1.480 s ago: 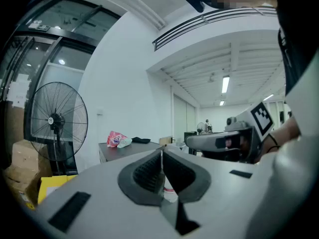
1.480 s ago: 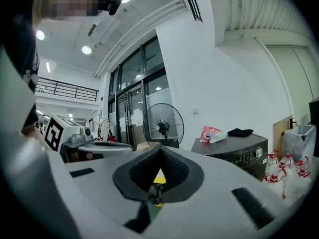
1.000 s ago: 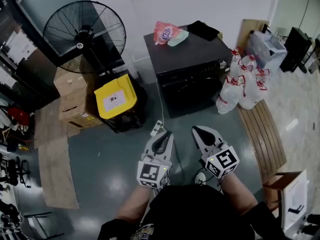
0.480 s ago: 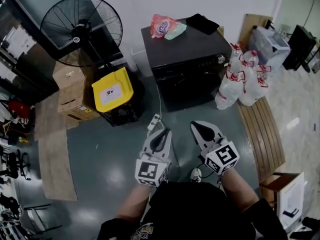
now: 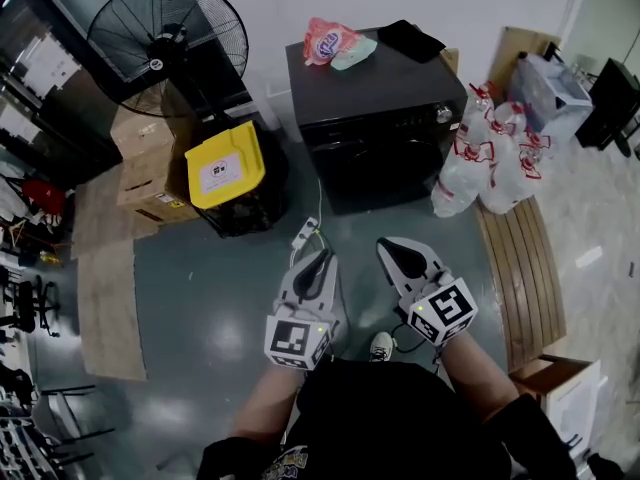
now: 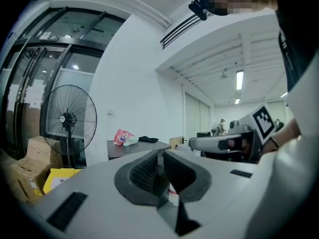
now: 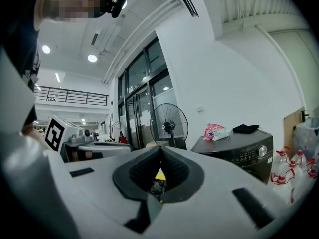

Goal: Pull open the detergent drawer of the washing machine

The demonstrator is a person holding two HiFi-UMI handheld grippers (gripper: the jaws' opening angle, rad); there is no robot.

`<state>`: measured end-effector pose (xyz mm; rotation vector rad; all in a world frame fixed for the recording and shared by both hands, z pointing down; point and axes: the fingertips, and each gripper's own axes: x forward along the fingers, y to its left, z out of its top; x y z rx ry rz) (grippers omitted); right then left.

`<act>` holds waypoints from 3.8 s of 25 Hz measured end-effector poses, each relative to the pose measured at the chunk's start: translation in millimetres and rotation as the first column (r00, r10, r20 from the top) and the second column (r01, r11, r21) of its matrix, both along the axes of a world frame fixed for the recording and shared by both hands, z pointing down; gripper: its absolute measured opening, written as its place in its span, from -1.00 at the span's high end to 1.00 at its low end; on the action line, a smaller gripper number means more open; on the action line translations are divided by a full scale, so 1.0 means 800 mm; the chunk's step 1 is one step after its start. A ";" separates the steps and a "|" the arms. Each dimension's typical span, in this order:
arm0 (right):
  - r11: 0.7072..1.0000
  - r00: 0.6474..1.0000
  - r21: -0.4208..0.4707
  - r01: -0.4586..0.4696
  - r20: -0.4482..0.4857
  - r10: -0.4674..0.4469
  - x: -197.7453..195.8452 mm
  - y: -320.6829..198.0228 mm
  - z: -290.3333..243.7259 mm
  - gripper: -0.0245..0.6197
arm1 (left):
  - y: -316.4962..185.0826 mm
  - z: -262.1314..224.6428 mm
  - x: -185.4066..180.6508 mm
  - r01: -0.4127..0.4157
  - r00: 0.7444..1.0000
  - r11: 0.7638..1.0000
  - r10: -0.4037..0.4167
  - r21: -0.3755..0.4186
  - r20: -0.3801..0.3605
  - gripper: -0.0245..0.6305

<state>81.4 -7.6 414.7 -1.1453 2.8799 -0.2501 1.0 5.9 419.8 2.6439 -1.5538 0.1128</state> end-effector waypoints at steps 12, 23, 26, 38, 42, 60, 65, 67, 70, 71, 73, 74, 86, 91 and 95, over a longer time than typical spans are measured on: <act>0.999 0.997 -0.014 0.036 0.063 -0.035 -0.002 -0.007 -0.002 0.62 | -0.002 -0.003 0.001 0.018 1.000 1.000 -0.018 0.001 0.015 0.66; 0.992 0.987 -0.103 -0.067 0.138 0.081 -0.070 -0.099 0.015 0.29 | -0.087 0.015 -0.071 -0.117 0.993 0.993 0.116 0.019 0.014 0.30; 0.982 0.974 -0.152 -0.111 0.181 0.138 -0.091 -0.131 0.020 0.22 | -0.120 0.012 -0.094 -0.172 0.985 0.985 0.172 0.021 0.020 0.26; 0.935 0.920 -0.286 -0.212 0.265 0.290 -0.181 -0.226 0.051 0.04 | -0.207 0.020 -0.184 -0.323 0.946 0.946 0.323 0.003 0.021 0.18; 0.916 0.899 -0.319 -0.244 0.279 0.337 -0.201 -0.247 0.061 0.03 | -0.225 0.023 -0.206 -0.362 0.932 0.932 0.361 0.015 0.015 0.17; 0.811 0.758 -0.554 -0.190 0.442 0.480 -0.194 -0.340 0.154 -0.01 | -0.280 0.044 -0.220 -0.374 0.927 0.928 0.374 -0.009 0.021 0.16; 0.775 0.699 -0.616 -0.144 0.491 0.520 -0.168 -0.385 0.187 -0.11 | -0.310 0.054 -0.203 -0.348 0.936 0.936 0.350 -0.047 0.045 0.16; 0.747 0.668 -0.652 -0.126 0.501 0.550 -0.153 -0.405 0.206 -0.14 | -0.325 0.061 -0.194 -0.336 0.940 0.939 0.339 -0.069 0.043 0.16; 0.643 0.578 -0.759 -0.107 0.479 0.661 -0.131 -0.427 0.245 -0.24 | -0.349 0.075 -0.181 -0.321 0.944 0.943 0.326 -0.088 0.045 0.16; 0.620 0.556 -0.778 -0.101 0.472 0.684 -0.124 -0.435 0.255 -0.28 | -0.356 0.079 -0.176 -0.317 0.945 0.944 0.323 -0.095 0.048 0.16; 0.600 0.530 -0.795 -0.084 0.474 0.703 -0.114 -0.454 0.272 -0.33 | -0.371 0.087 -0.167 -0.311 0.947 0.944 0.318 -0.107 0.051 0.16; 0.604 0.523 -0.794 -0.073 0.485 0.701 -0.110 -0.464 0.278 -0.35 | -0.378 0.090 -0.161 -0.308 0.948 0.945 0.315 -0.112 0.050 0.16; 0.565 0.451 -0.824 0.024 0.514 0.730 -0.089 -0.527 0.339 -0.49 | -0.422 0.126 -0.126 -0.282 0.954 0.942 0.295 -0.184 0.049 0.16; 0.577 0.453 -0.815 0.042 0.531 0.716 -0.093 -0.547 0.341 -0.49 | -0.440 0.134 -0.127 -0.270 0.958 0.943 0.283 -0.196 0.042 0.16; 0.569 0.463 -0.821 0.037 0.519 0.718 -0.095 -0.553 0.345 -0.47 | -0.440 0.137 -0.126 -0.270 0.958 0.941 0.285 -0.202 0.045 0.16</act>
